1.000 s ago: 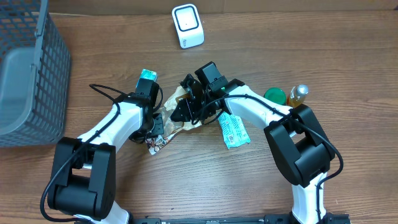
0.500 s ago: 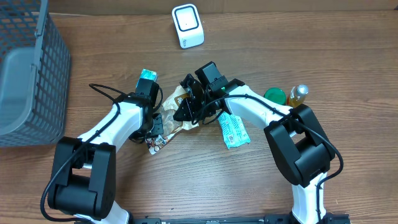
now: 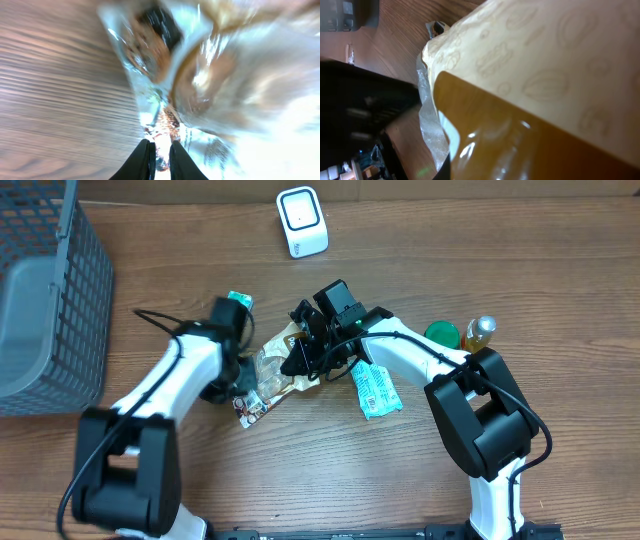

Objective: Scan the item barcode
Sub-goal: 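Grasp the mushroom bag top with the right gripper, left gripper steadying, then lift the mushroom bag with the right gripper and retract the left arm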

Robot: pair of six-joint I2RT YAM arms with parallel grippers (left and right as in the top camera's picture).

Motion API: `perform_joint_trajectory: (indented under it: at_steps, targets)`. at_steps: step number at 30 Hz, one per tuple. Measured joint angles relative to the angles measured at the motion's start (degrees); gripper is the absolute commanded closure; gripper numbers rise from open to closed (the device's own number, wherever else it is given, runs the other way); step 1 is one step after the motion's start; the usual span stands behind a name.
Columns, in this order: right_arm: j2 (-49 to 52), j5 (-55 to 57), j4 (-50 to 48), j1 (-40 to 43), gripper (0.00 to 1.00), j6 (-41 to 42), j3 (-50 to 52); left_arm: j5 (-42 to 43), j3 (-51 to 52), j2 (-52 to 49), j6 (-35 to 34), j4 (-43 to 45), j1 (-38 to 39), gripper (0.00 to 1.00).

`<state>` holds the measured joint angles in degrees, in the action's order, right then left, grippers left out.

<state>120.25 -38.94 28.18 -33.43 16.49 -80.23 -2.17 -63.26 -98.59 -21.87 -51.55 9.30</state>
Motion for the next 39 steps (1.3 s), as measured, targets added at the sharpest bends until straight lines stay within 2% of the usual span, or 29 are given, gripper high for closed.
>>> perform_joint_trajectory:
  at_steps: [7, 8, 9, 10, 15, 29, 34, 37, 39]
  targets:
    - [0.0, 0.0, 0.0, 0.0, 0.96, 0.0, 0.0, 0.1, -6.1, 11.3, 0.9, -0.9, -7.8, 0.68]
    - [0.0, 0.1, 0.0, 0.0, 0.96, 0.0, 0.0, -0.1, -6.3, 12.1, 1.1, -1.2, -8.7, 0.53]
    - [0.0, 0.2, 0.0, 0.0, 0.96, 0.0, 0.0, -0.3, -6.3, 12.5, 1.3, -1.5, -9.6, 0.24]
    - [0.0, 0.2, 0.0, 0.0, 0.96, 0.0, 0.0, -0.4, -6.3, 12.7, 1.3, -1.9, -10.5, 0.00]
    - [0.0, 0.7, 0.0, 0.0, 0.96, -0.1, 0.0, -0.7, -6.3, 12.0, 1.1, -2.9, -12.7, 0.00]
    - [0.0, 1.0, 1.0, 0.0, 0.96, 0.0, 0.0, -0.7, -6.3, 12.0, 1.1, -2.7, -12.8, 0.00]
    - [0.0, 1.1, 1.1, 0.0, 0.92, 0.0, 0.0, -0.7, -6.3, 12.0, 1.1, -2.7, -12.8, 0.00]
    - [0.0, 1.3, 1.2, 0.0, 0.93, 0.0, 0.0, -0.7, -6.3, 12.0, 1.1, -2.7, -12.8, 0.00]
    - [0.0, 1.3, 1.2, 0.0, 0.96, -0.1, 0.0, -0.7, -6.3, 12.0, 1.1, -2.7, -12.8, 0.00]
